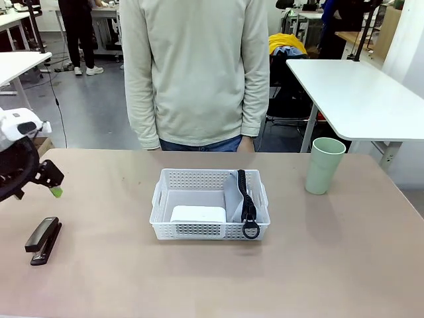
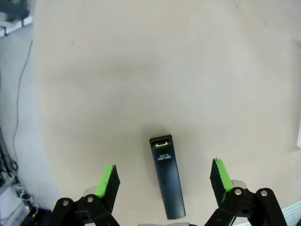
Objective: Efficiently arrange items inside the basket to fit them all.
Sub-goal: Pick up the Stapler and place it inside the Organizing basket.
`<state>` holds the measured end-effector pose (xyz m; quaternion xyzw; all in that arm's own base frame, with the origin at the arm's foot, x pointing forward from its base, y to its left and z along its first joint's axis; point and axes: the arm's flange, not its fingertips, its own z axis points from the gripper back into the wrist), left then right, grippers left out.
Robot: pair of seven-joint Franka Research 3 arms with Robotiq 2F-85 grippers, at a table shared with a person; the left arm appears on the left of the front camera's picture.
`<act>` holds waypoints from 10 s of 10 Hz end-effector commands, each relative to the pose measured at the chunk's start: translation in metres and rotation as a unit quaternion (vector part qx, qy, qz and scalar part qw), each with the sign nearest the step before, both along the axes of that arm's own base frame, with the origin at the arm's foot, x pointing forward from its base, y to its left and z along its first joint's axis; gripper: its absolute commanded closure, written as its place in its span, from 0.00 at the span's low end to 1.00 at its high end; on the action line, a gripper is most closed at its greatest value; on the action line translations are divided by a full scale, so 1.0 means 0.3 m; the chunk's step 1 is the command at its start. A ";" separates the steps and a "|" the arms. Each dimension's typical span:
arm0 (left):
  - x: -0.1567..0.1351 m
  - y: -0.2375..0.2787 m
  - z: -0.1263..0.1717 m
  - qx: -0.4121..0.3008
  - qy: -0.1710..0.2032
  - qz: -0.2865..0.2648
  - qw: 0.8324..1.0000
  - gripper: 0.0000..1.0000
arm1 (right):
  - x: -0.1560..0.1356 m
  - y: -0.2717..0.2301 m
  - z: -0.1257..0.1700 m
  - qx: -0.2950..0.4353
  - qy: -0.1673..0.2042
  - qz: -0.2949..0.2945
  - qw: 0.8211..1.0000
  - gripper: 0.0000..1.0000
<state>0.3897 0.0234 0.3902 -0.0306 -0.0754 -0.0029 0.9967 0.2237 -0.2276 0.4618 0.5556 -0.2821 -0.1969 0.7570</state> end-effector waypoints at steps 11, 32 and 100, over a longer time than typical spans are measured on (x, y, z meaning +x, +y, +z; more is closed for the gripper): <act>-0.043 -0.074 -0.283 0.056 0.135 -0.024 0.989 0.00 | 0.005 0.000 -0.001 0.000 -0.019 0.000 1.000 0.00; -0.023 0.199 0.357 -0.116 -0.041 0.036 0.992 1.00 | 0.005 0.000 -0.001 0.000 -0.019 0.000 1.000 0.00; -0.129 0.342 0.238 -0.412 -0.145 -0.211 0.875 0.00 | 0.005 0.000 -0.001 0.000 -0.019 0.000 1.000 0.00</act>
